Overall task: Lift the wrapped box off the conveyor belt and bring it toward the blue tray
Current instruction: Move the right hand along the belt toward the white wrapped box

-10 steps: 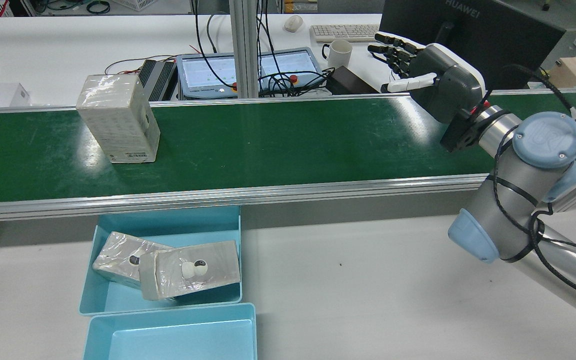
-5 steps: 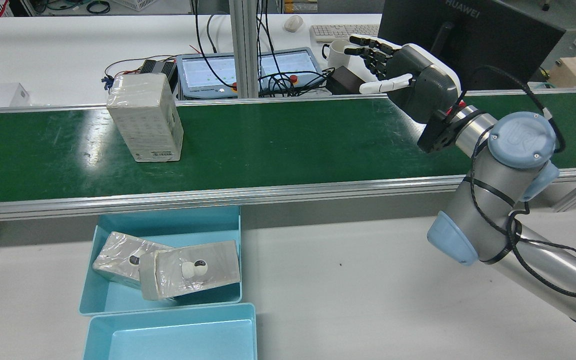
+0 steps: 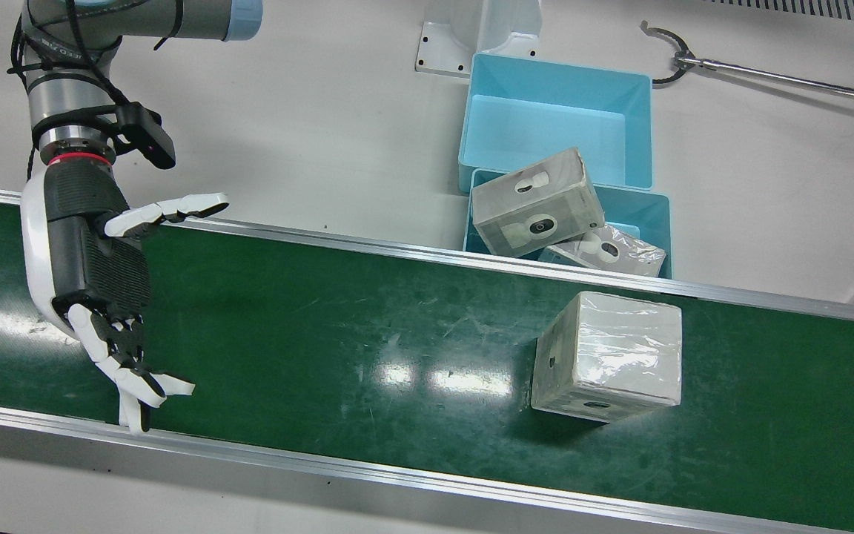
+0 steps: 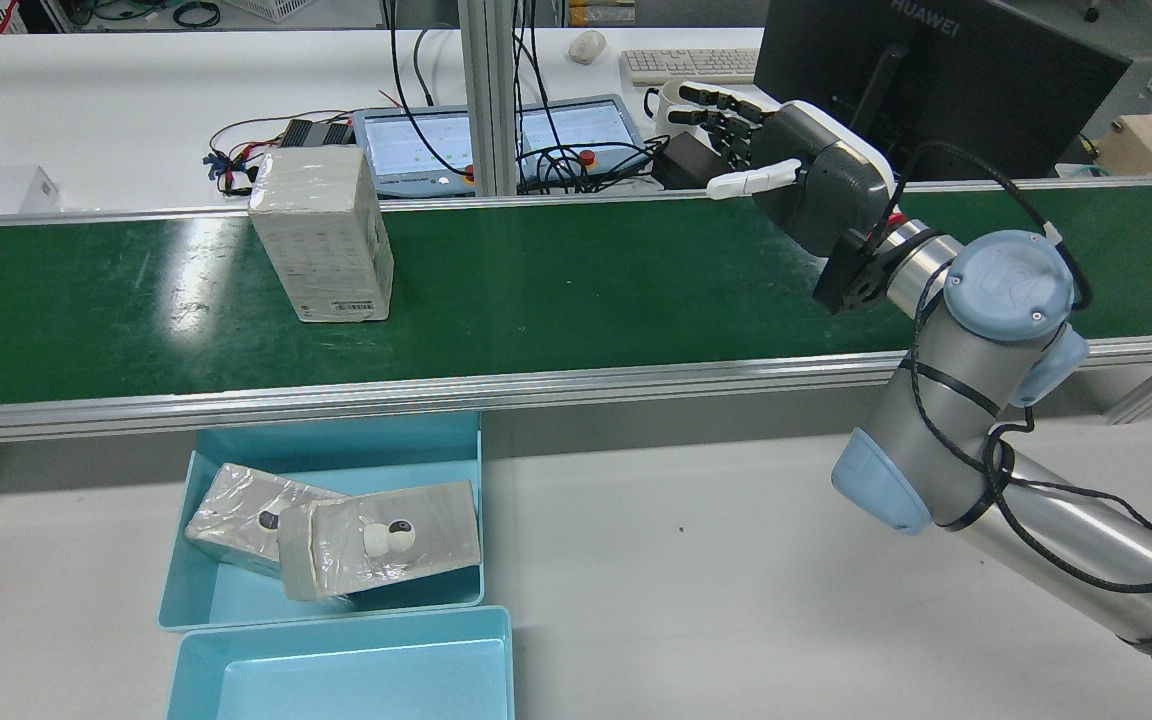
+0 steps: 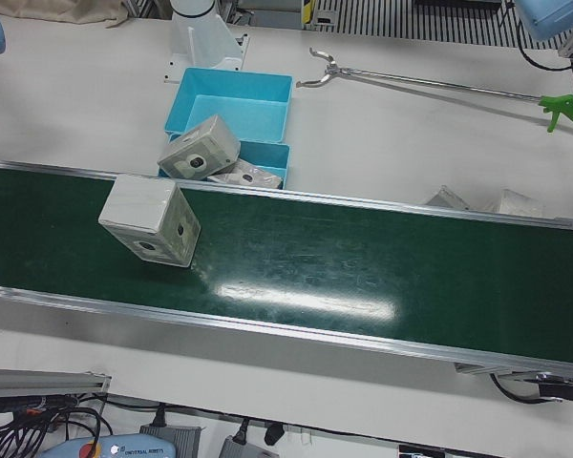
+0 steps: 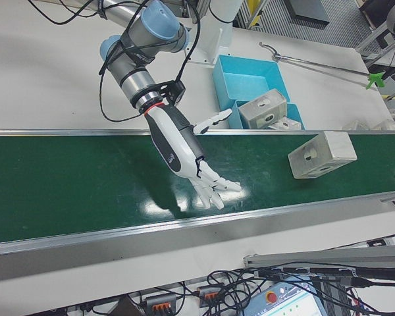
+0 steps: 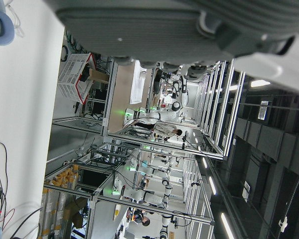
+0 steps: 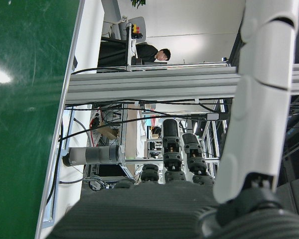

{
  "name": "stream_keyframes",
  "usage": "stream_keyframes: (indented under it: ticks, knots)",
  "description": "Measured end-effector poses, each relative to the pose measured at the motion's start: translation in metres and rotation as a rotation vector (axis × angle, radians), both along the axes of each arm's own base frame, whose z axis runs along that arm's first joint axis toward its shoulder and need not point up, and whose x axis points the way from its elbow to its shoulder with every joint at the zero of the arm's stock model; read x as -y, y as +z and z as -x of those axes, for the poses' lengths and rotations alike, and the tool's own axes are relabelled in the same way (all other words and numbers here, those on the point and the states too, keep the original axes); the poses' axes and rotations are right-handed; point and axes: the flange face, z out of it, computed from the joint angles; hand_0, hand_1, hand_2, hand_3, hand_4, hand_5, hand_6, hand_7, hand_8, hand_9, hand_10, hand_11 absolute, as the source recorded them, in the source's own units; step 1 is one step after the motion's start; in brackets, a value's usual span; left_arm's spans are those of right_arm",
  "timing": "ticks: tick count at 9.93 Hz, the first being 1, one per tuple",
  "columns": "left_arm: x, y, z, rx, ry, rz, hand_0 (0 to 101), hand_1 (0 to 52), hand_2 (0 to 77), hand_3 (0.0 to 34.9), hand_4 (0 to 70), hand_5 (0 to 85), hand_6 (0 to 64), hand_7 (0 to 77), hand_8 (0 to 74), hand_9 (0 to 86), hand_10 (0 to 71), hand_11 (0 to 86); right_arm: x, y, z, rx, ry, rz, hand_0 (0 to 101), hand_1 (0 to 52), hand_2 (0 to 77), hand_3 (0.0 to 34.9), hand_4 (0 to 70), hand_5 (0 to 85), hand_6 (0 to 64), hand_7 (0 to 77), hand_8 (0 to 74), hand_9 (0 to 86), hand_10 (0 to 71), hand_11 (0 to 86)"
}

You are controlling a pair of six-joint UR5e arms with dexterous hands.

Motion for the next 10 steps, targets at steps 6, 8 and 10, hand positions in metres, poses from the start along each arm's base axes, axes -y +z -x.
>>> stream_keyframes:
  ticks: [6,8,10]
  knots:
    - [0.000,0.000,0.000,0.000,0.000,0.000,0,0.0,0.5,0.0,0.0,1.1,0.5,0.5,0.5,0.0,0.0,0.5,-0.008,-0.012,0.023,0.018,-0.013,-0.010,47,11.5,9.8,0.0,13.1,14.7,8.7,23.5,3.8,4.9,0.0,1.1]
    - [0.000,0.000,0.000,0.000,0.000,0.000,0,0.0,0.5,0.0,0.0,1.1,0.5,0.5,0.5,0.0,0.5,0.5,-0.017,-0.013,0.040,0.027,-0.010,-0.004,47,13.1,8.2,0.0,13.1,14.7,8.7,23.5,2.7,4.9,0.0,1.1]
    - [0.000,0.000,0.000,0.000,0.000,0.000,0,0.0,0.5,0.0,0.0,1.1,0.5,0.5,0.5,0.5,0.0,0.5,-0.020,-0.012,0.048,0.024,-0.010,-0.001,47,13.1,9.3,0.0,13.1,14.7,8.7,23.5,3.3,4.4,0.0,1.1]
